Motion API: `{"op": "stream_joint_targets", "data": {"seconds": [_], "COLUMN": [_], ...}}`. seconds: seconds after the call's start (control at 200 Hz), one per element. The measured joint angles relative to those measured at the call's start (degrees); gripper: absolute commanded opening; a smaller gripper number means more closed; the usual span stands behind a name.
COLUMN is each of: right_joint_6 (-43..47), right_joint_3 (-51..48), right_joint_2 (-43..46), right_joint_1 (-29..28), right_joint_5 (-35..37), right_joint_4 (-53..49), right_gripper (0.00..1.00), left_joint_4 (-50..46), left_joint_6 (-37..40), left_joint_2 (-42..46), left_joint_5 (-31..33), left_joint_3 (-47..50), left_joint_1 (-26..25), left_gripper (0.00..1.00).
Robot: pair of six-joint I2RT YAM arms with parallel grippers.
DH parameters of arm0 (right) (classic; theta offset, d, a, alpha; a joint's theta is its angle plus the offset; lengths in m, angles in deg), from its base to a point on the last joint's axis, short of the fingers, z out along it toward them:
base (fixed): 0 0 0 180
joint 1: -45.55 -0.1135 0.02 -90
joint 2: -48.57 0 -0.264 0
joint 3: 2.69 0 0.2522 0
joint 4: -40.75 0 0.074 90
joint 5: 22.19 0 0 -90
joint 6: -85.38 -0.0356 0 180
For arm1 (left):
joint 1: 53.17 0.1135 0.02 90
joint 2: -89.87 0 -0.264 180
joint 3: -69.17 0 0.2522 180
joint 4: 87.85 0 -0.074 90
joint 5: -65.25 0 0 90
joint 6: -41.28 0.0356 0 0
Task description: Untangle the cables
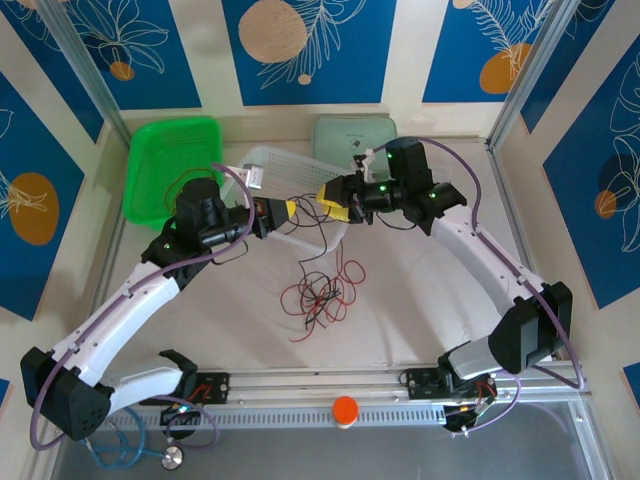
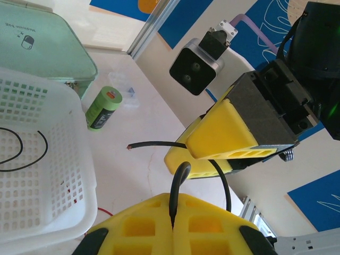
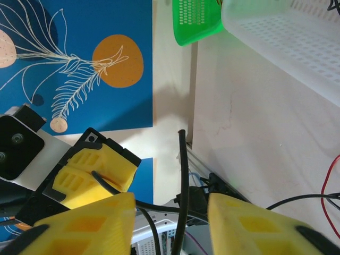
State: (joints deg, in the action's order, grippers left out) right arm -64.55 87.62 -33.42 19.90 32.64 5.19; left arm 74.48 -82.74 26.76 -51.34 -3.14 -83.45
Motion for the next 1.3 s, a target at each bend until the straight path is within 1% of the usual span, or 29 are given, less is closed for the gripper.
{"op": "stream_joint_targets", "data": {"seconds": [0.125,0.185,0.21,0.215,0.22,0.235,0.415,0.455,0.5,0.585,0.75,0.88,1.035,1.166,1.301], "right_joint_6": [0.13,0.11,0.17,0.13,0.26,0.74,2.43,3.19,4.59,7.23,11.52,12.37,11.96,11.17,10.19], "right_joint_3": [0.00,0.04,0.07,0.07,0.09,0.11,2.29,3.76,5.84,11.28,20.26,25.33,28.57,29.70,30.25], "right_joint_2": [0.00,0.00,0.00,0.00,-0.02,-0.02,-0.39,-0.44,-0.42,-0.20,3.54,7.13,8.02,6.51,5.03], "right_joint_1": [0.00,0.00,0.00,0.00,0.00,0.00,0.04,0.04,0.02,-0.20,-0.04,1.20,2.49,2.93,3.19], "right_joint_5": [0.00,0.07,0.13,0.17,0.20,0.24,2.10,2.86,3.78,5.88,9.09,9.29,8.74,7.82,7.52], "right_joint_4": [0.11,0.07,0.11,0.07,0.02,0.04,-1.77,-2.97,-4.42,-7.23,-11.63,-12.87,-12.98,-13.38,-13.75], "right_gripper": [0.22,0.11,0.04,0.04,0.02,0.00,0.00,0.00,0.00,0.00,0.00,0.00,0.00,0.00,0.00], "left_joint_4": [0.00,-0.02,-0.04,-0.04,-0.04,-0.07,-0.02,-0.04,-0.04,-0.02,0.74,1.77,4.48,6.03,7.13], "left_joint_6": [0.02,0.02,0.02,0.02,0.02,0.02,0.07,0.28,1.18,1.70,3.30,5.31,8.81,13.97,20.26], "left_joint_2": [0.13,0.28,0.39,0.39,0.39,0.48,1.20,1.36,1.46,1.57,1.55,1.49,1.49,1.55,0.28], "left_joint_5": [-0.17,-0.20,-0.22,-0.24,-0.24,-0.28,-0.39,-0.39,-0.39,-0.39,-0.42,-0.33,0.28,4.11,9.49], "left_joint_3": [0.00,0.00,0.00,0.00,0.00,0.00,0.15,0.37,0.81,2.34,8.26,12.37,15.30,16.13,16.13], "left_joint_1": [0.00,0.00,0.00,0.00,0.00,0.00,0.00,0.00,0.00,0.00,-0.79,-2.78,-8.00,-14.21,-19.15], "left_gripper": [0.00,0.00,0.00,0.00,0.00,0.00,0.00,0.12,0.28,0.47,0.67,0.77,0.85,0.91,0.92]}}
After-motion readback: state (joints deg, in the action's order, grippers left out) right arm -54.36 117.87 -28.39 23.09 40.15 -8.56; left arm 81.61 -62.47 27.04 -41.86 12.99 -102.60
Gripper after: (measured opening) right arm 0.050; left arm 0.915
